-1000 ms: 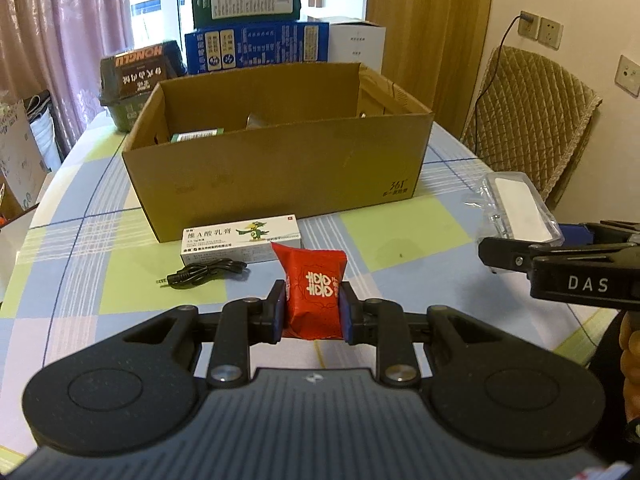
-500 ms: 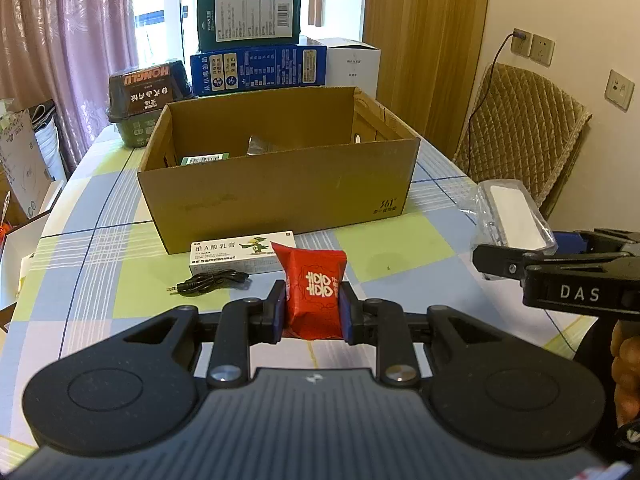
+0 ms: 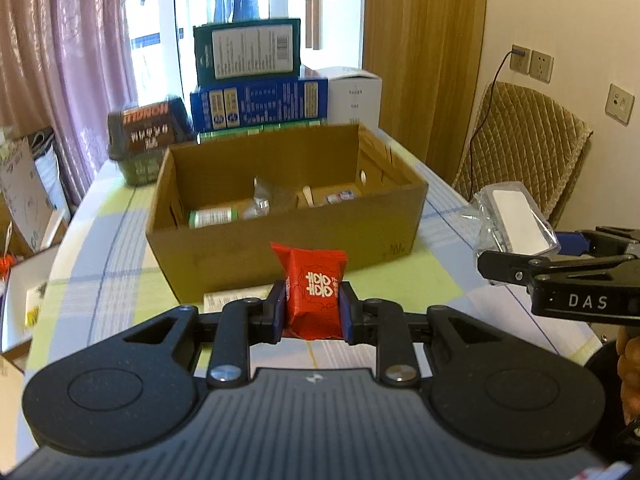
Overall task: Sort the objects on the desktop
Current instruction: 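Lift and carry the red packet and clear package over the cardboard box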
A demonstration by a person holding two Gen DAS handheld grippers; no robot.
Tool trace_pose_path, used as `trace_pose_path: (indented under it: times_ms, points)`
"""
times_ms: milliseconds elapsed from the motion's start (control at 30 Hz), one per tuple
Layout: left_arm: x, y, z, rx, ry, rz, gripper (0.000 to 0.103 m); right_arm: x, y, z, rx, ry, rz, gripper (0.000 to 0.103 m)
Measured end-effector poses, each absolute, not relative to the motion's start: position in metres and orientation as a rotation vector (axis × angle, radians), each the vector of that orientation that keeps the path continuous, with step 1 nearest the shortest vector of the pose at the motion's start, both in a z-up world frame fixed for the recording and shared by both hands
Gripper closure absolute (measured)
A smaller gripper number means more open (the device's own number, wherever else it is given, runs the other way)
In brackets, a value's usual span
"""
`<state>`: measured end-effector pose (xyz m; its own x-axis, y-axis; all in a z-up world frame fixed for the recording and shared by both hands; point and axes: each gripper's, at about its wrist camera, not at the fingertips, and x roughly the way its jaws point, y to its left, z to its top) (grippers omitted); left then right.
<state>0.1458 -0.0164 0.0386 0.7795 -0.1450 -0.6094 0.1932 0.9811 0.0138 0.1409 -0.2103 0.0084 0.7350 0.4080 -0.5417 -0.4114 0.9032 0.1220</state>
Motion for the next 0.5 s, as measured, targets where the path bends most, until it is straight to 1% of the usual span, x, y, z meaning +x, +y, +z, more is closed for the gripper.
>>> trace_pose_path:
  times_ms: [233, 500]
  points:
    - [0.188, -0.009, 0.061, 0.083, 0.625, -0.186, 0.081, 0.178, -0.194, 0.035, -0.027, 0.548, 0.483, 0.032]
    - [0.243, -0.002, 0.067, 0.043, 0.651, -0.203, 0.081, 0.234, -0.174, 0.044, -0.037, 0.569, 0.519, 0.032]
